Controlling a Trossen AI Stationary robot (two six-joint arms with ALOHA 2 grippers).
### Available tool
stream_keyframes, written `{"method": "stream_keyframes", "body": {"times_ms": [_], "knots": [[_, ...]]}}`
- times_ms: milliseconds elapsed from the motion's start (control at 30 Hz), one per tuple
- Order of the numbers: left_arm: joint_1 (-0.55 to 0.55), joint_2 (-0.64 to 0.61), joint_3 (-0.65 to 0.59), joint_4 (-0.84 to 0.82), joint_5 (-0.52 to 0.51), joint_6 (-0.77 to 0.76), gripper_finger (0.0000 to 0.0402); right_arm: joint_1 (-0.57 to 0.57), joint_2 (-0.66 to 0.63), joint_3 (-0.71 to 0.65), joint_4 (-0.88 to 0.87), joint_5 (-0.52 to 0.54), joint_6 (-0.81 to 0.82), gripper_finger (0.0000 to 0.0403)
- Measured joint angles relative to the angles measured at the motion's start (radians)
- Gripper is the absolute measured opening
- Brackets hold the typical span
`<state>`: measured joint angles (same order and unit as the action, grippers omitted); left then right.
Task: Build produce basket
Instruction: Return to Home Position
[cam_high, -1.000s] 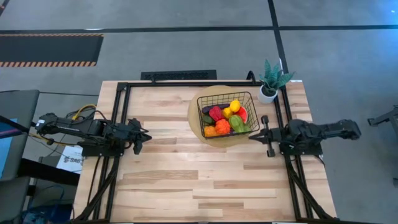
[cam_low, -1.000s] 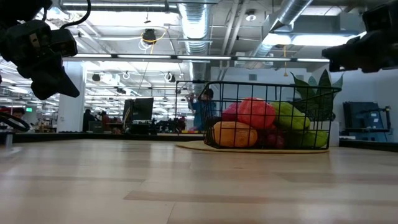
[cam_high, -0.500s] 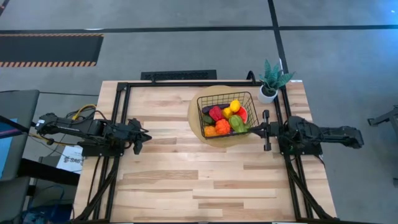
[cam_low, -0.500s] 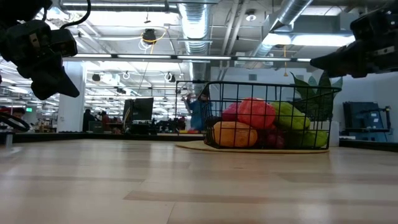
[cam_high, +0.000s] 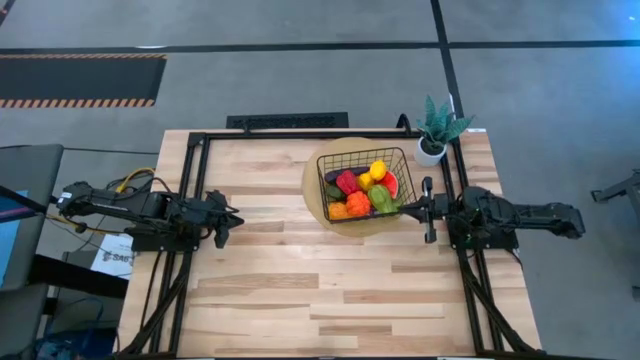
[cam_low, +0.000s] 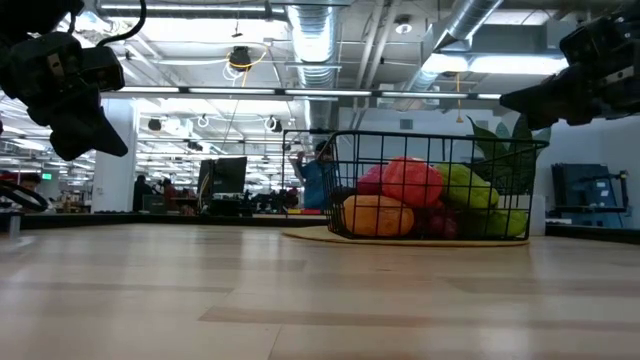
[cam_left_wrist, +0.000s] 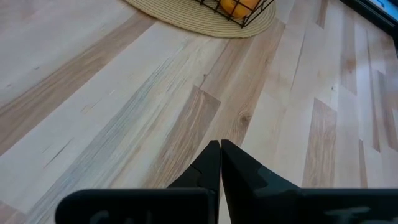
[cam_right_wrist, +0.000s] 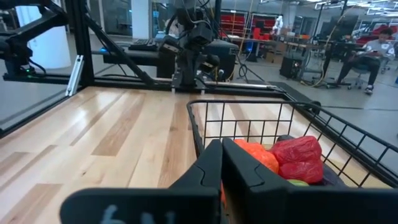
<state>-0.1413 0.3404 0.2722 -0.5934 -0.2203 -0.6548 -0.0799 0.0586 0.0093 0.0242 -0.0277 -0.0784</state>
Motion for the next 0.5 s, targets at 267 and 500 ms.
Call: {"method": "stream_keyframes", "body": {"times_ms": [267,500], "knots": [[0.000,0.000,0.000,0.000,0.000,0.000,0.0000,0.000,0.000,-0.001,0.006,0.001,0.000,0.0026],[0.000,0.000,0.000,0.000,0.000,0.000,0.0000,0.001,0.000,-0.001,0.007,0.001,0.001,0.0023]]}}
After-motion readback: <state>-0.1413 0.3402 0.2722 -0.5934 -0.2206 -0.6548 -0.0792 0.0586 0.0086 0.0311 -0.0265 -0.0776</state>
